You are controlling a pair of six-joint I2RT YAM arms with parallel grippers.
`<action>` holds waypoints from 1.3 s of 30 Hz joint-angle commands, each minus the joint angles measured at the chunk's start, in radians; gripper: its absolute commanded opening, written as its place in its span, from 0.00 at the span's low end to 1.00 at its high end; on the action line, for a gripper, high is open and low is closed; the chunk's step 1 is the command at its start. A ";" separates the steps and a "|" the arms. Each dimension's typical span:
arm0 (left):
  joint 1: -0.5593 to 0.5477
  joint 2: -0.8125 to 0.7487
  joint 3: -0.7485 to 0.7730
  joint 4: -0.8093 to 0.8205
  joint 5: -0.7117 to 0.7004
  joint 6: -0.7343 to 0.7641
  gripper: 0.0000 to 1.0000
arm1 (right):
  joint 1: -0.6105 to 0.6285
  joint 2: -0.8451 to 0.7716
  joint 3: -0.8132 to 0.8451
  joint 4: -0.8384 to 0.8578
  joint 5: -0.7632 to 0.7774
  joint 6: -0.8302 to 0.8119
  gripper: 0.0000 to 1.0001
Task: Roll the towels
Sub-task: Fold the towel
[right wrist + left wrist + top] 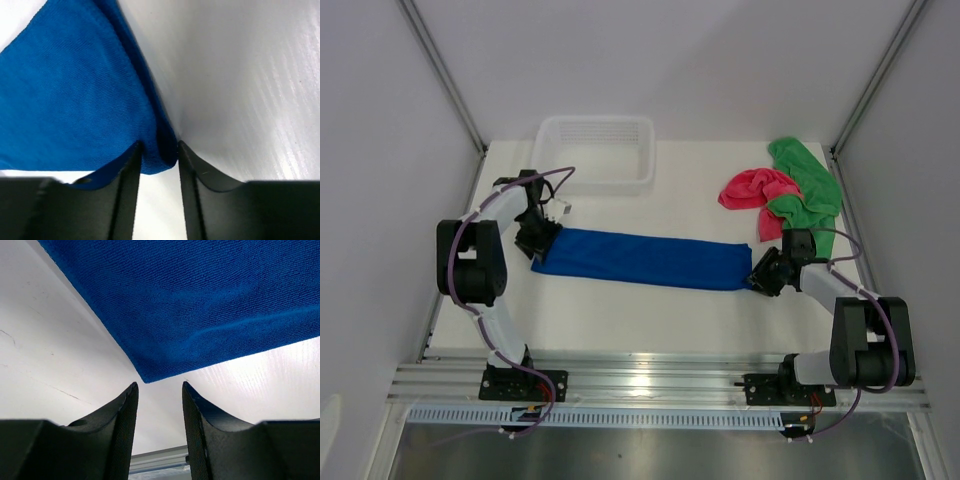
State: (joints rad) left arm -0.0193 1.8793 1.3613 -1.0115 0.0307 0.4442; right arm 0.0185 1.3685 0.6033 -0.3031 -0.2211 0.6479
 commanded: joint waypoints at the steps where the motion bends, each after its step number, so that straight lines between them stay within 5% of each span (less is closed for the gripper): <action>1: 0.002 -0.003 0.007 0.010 0.015 -0.022 0.44 | -0.009 0.003 -0.034 -0.036 0.046 0.027 0.36; 11: 0.002 -0.011 0.036 -0.028 0.066 -0.041 0.45 | -0.100 -0.020 0.015 -0.076 0.115 -0.016 0.09; 17: 0.002 -0.032 0.041 -0.039 0.104 -0.044 0.45 | -0.152 -0.025 0.039 -0.077 0.111 -0.076 0.04; 26: 0.001 -0.042 0.022 -0.026 0.095 -0.038 0.45 | -0.141 -0.092 0.023 -0.053 0.022 -0.059 0.32; 39: 0.002 -0.031 0.002 -0.006 0.084 -0.030 0.45 | -0.034 -0.003 -0.022 -0.007 0.032 -0.040 0.42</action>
State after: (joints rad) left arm -0.0193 1.8790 1.3670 -1.0290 0.1085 0.4191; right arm -0.0246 1.3449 0.5945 -0.3248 -0.2085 0.6056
